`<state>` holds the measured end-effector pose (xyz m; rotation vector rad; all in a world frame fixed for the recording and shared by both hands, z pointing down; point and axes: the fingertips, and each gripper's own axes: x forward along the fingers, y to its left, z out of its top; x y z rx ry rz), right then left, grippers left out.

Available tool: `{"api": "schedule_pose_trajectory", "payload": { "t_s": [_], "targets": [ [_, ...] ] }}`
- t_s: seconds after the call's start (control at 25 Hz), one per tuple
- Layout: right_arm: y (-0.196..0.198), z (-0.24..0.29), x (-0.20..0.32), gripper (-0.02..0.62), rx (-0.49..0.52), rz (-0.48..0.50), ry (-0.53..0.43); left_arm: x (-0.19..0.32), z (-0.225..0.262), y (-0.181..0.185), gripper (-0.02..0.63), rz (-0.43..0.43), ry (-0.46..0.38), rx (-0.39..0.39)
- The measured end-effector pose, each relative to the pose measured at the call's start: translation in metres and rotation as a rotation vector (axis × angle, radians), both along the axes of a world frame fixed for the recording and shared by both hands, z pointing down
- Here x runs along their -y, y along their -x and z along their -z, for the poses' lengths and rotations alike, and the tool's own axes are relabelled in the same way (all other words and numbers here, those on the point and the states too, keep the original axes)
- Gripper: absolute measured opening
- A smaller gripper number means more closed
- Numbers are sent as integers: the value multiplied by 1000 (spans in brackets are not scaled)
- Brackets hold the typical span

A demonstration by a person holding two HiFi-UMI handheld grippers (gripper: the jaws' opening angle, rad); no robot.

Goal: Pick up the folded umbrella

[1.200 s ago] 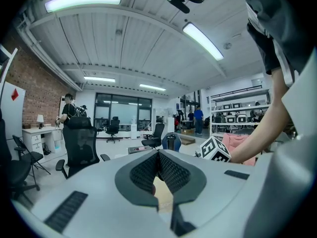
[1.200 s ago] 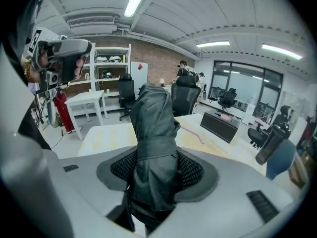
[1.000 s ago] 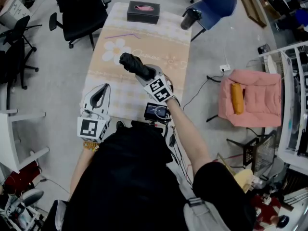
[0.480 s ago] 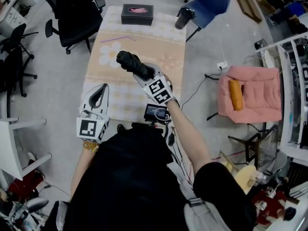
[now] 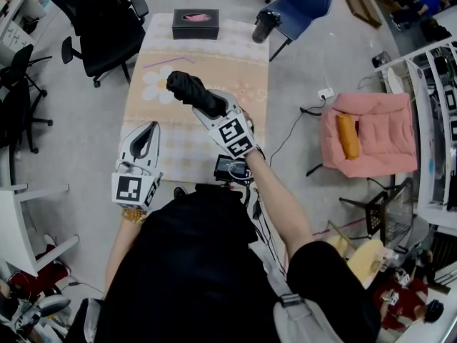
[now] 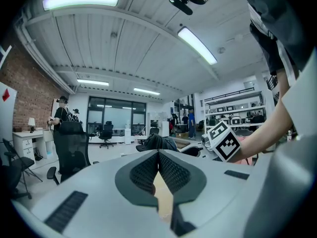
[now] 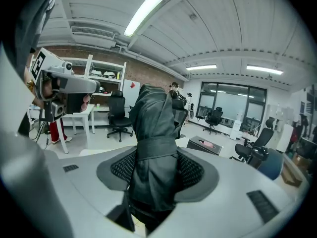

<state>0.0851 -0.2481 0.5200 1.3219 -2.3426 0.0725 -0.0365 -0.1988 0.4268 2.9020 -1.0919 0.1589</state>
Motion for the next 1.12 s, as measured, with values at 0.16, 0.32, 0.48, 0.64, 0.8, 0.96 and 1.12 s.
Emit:
{"api": "schedule_pose_trajectory", "payload": {
  "t_s": [0.16,0.32,0.48,0.64,0.8,0.96,1.12],
  "targets": [
    [1,22,0,224,16,-13,-44,2,5,-2,14,-10,-12,-3],
    [2,46,0,224,33,-25,-87,6,10,-5,14,-21,-27,-5],
    [4,73,-1,224,47,-40,-135,8,16,-7,14,-29,-39,-10],
    [4,99,-2,224,81,-54,-180,13,24,-10,14,-34,-54,-19],
    [5,123,-6,224,104,-70,-223,17,32,-11,14,-34,-67,-27],
    [3,150,-12,224,119,-90,-277,20,40,-16,14,-37,-83,-36],
    [-2,179,-20,224,120,-105,-360,18,51,-22,14,-45,-105,-50]
  ]
}}
